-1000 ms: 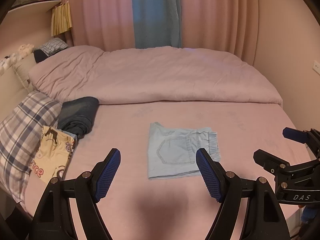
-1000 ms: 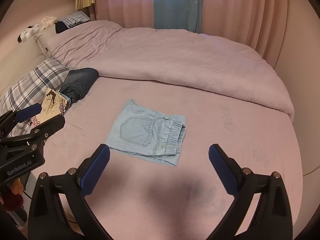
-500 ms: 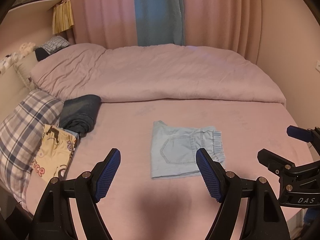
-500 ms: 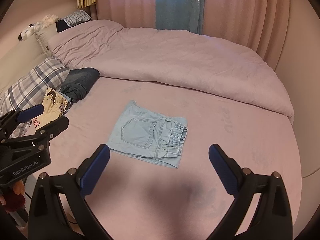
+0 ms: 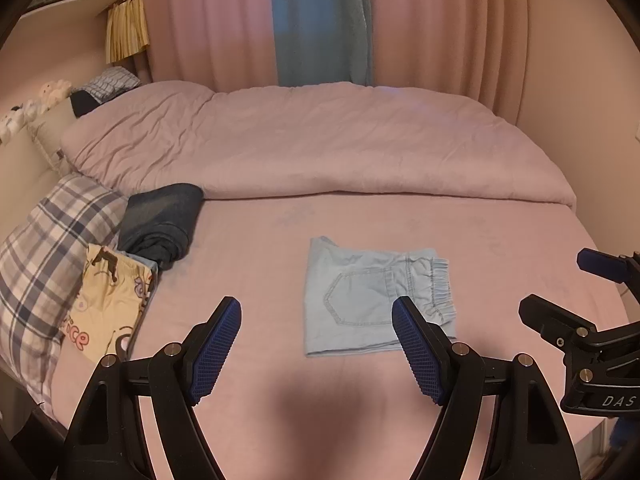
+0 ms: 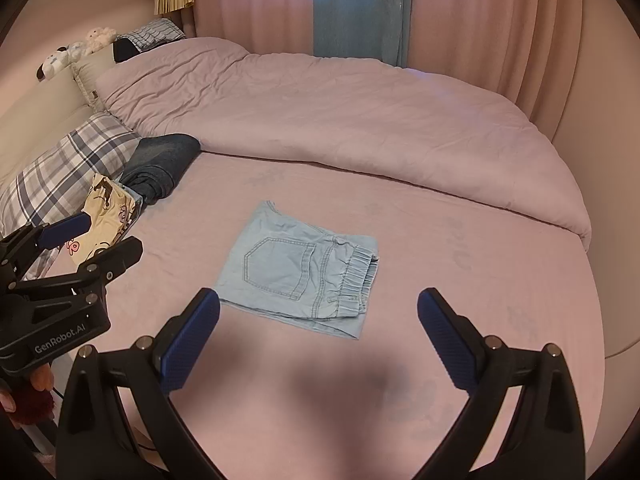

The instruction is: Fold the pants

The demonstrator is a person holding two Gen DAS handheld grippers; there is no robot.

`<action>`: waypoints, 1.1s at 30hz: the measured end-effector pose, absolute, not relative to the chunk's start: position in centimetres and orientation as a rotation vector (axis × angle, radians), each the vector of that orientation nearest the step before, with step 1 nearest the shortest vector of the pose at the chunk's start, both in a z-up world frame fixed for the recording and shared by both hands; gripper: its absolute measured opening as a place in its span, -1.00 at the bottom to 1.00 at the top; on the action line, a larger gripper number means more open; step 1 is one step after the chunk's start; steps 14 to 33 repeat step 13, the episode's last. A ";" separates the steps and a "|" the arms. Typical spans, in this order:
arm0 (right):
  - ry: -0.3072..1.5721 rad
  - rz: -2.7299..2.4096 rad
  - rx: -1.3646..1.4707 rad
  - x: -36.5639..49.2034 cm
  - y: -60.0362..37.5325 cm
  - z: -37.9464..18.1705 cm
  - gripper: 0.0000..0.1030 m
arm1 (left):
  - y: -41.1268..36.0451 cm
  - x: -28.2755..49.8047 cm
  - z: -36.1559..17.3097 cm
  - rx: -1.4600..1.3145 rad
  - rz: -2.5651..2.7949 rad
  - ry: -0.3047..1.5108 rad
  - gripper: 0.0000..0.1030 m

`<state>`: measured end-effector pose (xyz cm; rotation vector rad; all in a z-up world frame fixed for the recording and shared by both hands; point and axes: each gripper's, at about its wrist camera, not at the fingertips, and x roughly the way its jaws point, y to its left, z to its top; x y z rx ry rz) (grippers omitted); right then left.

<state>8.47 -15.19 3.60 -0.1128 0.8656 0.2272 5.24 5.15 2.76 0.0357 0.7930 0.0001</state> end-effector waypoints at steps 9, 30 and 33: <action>0.867 0.227 -0.112 8.7 -14.8 3.4 0.95 | 5.3 5.6 2.5 0.035 0.003 0.804 0.51; 0.868 0.225 -0.110 8.7 -14.7 3.3 0.95 | 5.4 5.7 2.4 0.021 0.002 0.805 0.51; 0.868 0.225 -0.110 8.7 -14.7 3.3 0.95 | 5.4 5.7 2.4 0.021 0.002 0.805 0.51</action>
